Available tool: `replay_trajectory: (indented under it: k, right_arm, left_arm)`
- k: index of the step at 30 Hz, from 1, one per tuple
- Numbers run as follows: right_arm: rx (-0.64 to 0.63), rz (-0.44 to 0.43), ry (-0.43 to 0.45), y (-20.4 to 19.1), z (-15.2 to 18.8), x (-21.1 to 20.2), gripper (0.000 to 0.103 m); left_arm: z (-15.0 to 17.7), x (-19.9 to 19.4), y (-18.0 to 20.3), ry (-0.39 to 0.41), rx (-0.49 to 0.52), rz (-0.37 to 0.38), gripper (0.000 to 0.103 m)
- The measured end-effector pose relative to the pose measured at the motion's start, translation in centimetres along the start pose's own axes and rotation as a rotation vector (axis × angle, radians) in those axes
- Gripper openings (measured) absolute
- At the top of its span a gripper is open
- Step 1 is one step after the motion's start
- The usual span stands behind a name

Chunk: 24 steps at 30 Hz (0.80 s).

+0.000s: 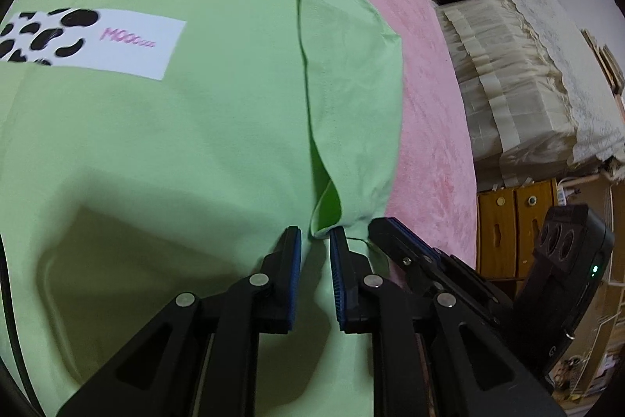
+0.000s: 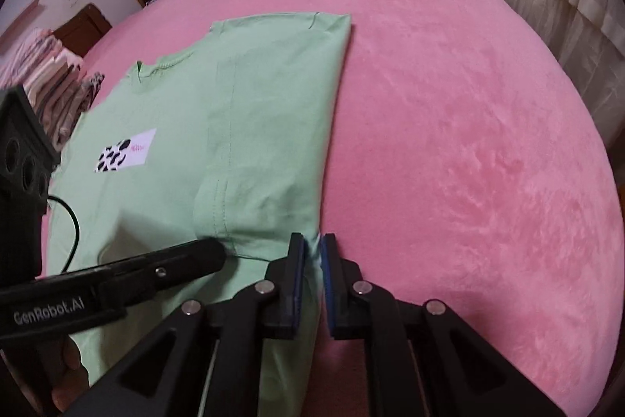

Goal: Fold small clothes
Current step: 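Grasp the side edge with the right tool and fold it toward the label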

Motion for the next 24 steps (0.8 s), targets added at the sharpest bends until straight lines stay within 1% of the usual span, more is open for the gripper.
replay_trajectory:
  k: [3,8,12,14,16,19,22,24]
  right_arm:
    - [0.006,-0.014,0.03,-0.1,0.3,-1.3,0.012]
    - [0.018,-0.042,0.083,0.2,0.6,-3.5,0.012]
    - [0.009,-0.073,0.108,-1.0,-0.1,-4.1,0.012]
    - [-0.002,-0.076,0.109,-1.9,-0.7,-3.8,0.012]
    - [-0.014,-0.08,0.106,-2.8,-1.3,-3.3,0.012]
    - [-0.024,-0.064,0.082,-3.4,-1.7,-1.7,0.012]
    - [-0.012,-0.059,0.034,-3.6,-1.5,0.5,0.012]
    - [-0.016,-0.038,0.034,-3.8,-1.3,0.9,0.014]
  left_arm:
    - [0.0,-1.3,-0.5,0.025,-0.017,-0.003,0.014]
    - [0.0,-3.2,-1.1,0.072,-0.013,-0.034,0.015]
    - [0.0,-4.5,-0.6,0.117,0.038,-0.103,0.018]
    - [0.2,-5.1,-0.3,0.134,0.066,-0.135,0.022]
    - [0.4,-5.7,0.0,0.154,0.091,-0.164,0.029]
    - [0.4,-6.7,0.2,0.182,0.13,-0.21,0.033]
    - [0.4,-7.6,0.0,0.199,0.147,-0.234,0.039]
    - [0.5,-8.1,-0.3,0.207,0.143,-0.236,0.042]
Point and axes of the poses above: each gripper's, at about its wrist camera, not at the fingertips, and x roughly the way its jaws point, y to its right, z to its underside, the point moved 9 cm from there along x, roughly the way its jaws point, and after that the axes turned 11 degrees about -y, right-handed, at the moved point
